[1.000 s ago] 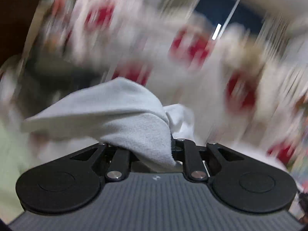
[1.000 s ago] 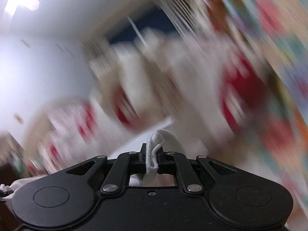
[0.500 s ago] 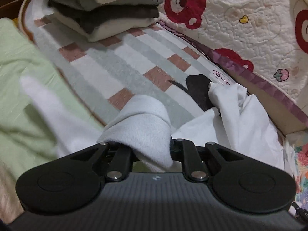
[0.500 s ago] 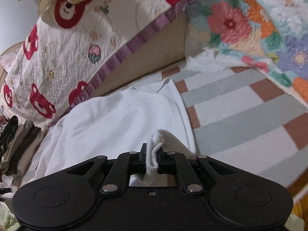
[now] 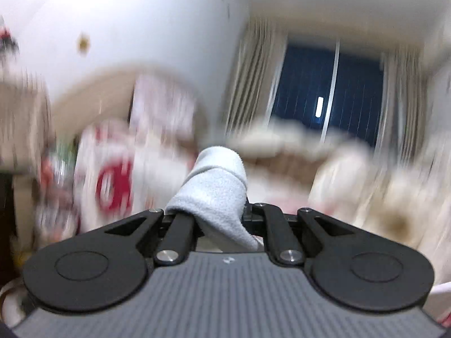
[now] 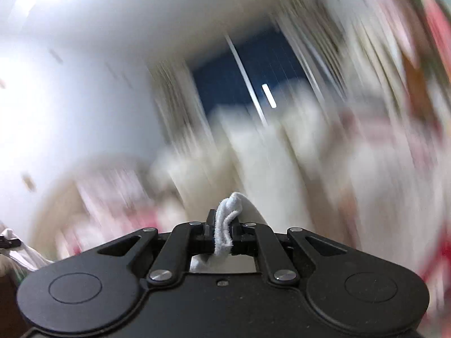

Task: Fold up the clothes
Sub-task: 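Lower the held white shirt onto the mat with both grippers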

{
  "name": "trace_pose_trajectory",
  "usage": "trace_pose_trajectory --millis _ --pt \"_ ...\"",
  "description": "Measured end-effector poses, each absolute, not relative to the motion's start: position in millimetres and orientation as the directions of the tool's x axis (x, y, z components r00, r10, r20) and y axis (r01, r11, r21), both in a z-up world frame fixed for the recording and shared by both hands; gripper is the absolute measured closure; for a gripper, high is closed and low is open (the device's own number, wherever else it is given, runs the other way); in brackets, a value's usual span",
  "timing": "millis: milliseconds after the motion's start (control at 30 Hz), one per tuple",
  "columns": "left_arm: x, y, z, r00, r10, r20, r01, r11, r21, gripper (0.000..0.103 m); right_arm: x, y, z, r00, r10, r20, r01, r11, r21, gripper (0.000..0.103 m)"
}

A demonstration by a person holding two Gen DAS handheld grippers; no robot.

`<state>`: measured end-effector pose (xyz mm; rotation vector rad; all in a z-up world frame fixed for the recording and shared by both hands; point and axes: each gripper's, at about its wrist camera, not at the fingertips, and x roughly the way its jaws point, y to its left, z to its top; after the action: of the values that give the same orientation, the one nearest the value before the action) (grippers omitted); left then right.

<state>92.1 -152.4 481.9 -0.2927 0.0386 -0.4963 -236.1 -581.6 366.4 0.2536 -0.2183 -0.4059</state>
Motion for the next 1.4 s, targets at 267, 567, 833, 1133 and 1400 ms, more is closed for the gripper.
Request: trace_pose_trajectory --millis 267,567,833,1133,1400 --pt "-30 -42 500 0.814 -0.549 0.191 0.58 0.749 -0.322 0.093 -345 -521 425 0.874 -0.299 0.384 0.211 0.944 0.255 0.096" --pt "-89 1 235 0.805 -0.567 -0.176 0.452 0.777 -0.439 0.093 -401 -501 74 0.938 -0.313 -0.147 0.344 0.809 0.476 0.096" --pt "-106 -7 98 0.777 -0.47 -0.419 0.335 0.872 -0.358 0.094 -388 -478 -97 0.796 -0.391 -0.461 0.566 0.751 0.34 0.096" --pt "-137 -12 -12 0.708 -0.343 -0.617 0.261 0.939 -0.223 0.094 -408 -435 -66 0.77 -0.545 -0.331 0.602 0.792 0.099 0.096" --pt "-135 -26 -47 0.603 -0.309 -0.735 0.292 0.943 -0.157 0.093 -428 -447 -136 0.668 -0.549 -0.503 0.696 0.699 0.161 0.096"
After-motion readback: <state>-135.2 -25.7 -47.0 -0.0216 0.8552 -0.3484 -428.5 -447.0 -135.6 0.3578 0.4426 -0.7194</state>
